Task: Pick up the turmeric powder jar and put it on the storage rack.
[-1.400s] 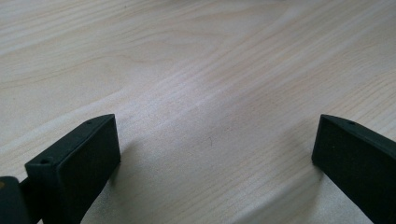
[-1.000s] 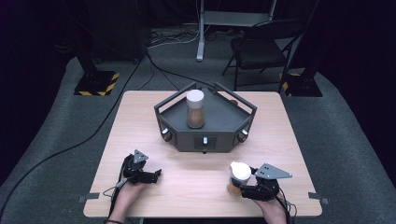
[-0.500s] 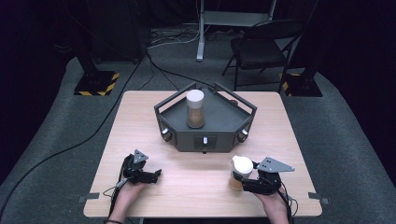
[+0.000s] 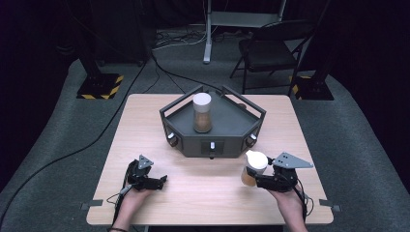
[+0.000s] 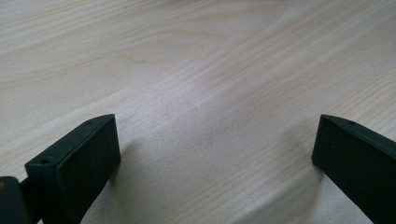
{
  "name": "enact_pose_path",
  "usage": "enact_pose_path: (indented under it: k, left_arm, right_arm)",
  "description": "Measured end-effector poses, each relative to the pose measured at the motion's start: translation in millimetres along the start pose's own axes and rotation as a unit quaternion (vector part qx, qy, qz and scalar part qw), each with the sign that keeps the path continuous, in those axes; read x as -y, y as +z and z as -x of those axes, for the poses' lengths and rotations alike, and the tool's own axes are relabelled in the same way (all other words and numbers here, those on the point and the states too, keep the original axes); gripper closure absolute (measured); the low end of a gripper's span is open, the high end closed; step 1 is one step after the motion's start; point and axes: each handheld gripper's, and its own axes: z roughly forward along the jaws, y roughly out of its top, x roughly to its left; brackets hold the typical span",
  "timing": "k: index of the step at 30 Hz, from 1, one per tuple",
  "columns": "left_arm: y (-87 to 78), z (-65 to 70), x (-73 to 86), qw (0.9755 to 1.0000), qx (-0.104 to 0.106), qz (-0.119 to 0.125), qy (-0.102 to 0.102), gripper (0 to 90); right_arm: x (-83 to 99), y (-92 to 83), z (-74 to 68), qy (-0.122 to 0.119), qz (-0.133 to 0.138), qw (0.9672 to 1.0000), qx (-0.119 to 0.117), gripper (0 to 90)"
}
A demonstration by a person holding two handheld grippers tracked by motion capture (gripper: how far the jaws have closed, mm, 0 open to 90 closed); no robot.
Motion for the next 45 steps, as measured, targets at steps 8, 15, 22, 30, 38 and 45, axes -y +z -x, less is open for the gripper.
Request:
enact_pose_path:
  k: [8,15,22,30,38,45]
  left_arm:
    - [0.0,0.0,0.0,1.0,0.0,0.0,0.0,0.6]
    - [0.0,0.0,0.0,1.0,0.0,0.0,0.0,0.6]
    - [0.0,0.0,0.0,1.0,0.0,0.0,0.0,0.6]
    - [0.0,0.0,0.0,1.0,0.0,0.0,0.0,0.6]
    - [0.0,0.0,0.0,1.0,0.0,0.0,0.0,0.6]
    - [0.1,-0.2,-0.1,1.0,0.0,0.0,0.0,0.6]
  right_arm:
    - [-12.4,-1.1,5.5,-0.001,0.002,0.9999,0.011,29.2]
    - [-23.3,0.5,10.7,0.0,0.003,0.9998,0.019,29.2]
    - [-34.0,1.1,15.2,0.0,0.007,0.9996,0.029,29.2]
    - [-47.1,1.0,17.6,-0.007,0.01,0.9992,0.037,29.2]
    - [-60.3,3.4,18.4,-0.011,0.018,0.999,0.04,29.2]
    - [-72.0,7.9,18.0,-0.008,0.027,0.9988,0.041,29.2]
